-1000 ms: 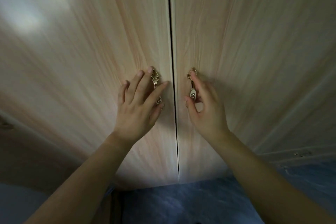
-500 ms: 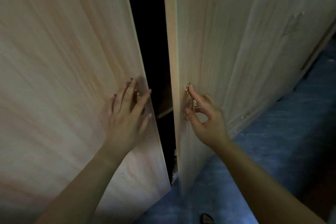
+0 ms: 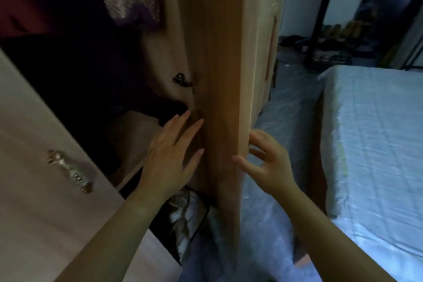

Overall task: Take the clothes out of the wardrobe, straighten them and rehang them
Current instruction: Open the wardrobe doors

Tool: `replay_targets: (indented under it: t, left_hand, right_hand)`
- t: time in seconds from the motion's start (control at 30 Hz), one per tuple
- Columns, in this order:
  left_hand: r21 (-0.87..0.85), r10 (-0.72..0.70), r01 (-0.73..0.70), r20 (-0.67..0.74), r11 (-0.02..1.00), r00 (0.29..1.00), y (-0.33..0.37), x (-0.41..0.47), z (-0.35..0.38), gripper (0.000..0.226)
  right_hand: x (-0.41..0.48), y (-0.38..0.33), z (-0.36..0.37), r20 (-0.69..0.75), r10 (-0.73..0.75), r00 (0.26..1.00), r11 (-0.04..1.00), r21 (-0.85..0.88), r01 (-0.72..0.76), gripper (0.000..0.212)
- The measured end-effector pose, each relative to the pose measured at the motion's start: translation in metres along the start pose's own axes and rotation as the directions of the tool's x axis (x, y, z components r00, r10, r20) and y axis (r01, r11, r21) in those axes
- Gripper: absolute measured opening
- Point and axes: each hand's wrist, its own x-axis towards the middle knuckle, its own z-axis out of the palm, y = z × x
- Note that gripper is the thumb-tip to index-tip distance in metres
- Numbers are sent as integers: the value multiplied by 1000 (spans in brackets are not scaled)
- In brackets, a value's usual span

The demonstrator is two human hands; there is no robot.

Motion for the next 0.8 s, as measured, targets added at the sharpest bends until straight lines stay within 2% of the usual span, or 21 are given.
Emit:
replay_targets:
  t: [0.1, 0.23, 0.33, 0.47, 0.67, 0.8]
  left_hand:
    - [-60, 40, -42, -22, 997, 999, 19, 30, 21, 56]
    - [-224, 4, -18, -64, 974, 998, 43, 66, 53, 58]
    - [-249, 14, -33, -78, 968, 997, 63, 98, 79, 60]
    - [-253, -16, 0, -62, 968, 998, 86, 141, 111, 65]
    - [-236, -64, 33, -122, 971, 991, 107, 191, 159, 67]
    - [-144, -76, 49, -192, 988, 978, 111, 211, 183, 64]
  right_hand:
    - [0, 11, -25, -75, -40, 996, 998, -55, 35, 50]
    - [9, 21, -54, -204, -118, 972, 990, -102, 99, 47]
    - [26, 42, -79, -235, -66, 970, 995, -95, 45, 64]
    - [52, 83, -112, -227, -80, 970, 982, -188, 37, 80]
    - [97, 131, -147, -184, -131, 974, 972, -216, 90, 63]
    - [118, 150, -157, -155, -115, 981, 974, -211, 81, 59]
